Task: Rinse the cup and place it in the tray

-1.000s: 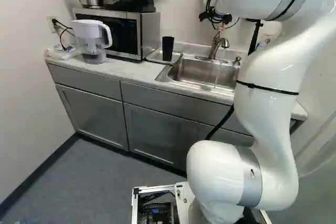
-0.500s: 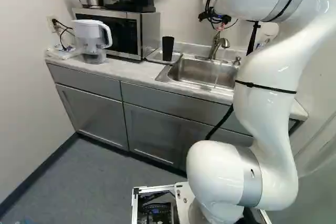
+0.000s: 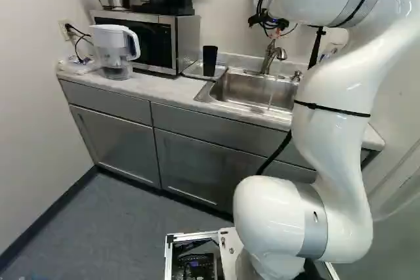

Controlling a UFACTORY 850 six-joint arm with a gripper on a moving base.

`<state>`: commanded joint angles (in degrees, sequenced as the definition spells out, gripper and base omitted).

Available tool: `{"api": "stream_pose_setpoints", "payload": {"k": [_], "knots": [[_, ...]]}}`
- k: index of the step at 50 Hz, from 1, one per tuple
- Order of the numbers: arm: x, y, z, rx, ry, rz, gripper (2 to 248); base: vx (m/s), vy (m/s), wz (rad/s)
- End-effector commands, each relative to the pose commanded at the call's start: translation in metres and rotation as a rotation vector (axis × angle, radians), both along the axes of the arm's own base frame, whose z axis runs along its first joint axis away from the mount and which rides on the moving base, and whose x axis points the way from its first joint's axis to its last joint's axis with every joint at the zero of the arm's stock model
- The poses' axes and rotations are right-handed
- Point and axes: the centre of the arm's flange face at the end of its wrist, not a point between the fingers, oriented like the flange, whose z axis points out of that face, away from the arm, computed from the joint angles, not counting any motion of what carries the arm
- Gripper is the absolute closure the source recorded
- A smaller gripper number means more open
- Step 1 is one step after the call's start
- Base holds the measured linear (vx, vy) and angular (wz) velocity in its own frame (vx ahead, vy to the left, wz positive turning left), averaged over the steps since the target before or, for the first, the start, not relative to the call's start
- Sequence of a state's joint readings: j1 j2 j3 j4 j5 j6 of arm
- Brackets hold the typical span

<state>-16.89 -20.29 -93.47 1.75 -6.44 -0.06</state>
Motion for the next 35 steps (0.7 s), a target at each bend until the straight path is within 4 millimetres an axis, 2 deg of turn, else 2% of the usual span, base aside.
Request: {"api": "stream_pose_setpoints", "payload": {"k": [35], "knots": [[-0.0052, 0.0016, -0.005, 0.02, 0.064, 0.002, 3, 0.0, 0.0, 0.0]]}}
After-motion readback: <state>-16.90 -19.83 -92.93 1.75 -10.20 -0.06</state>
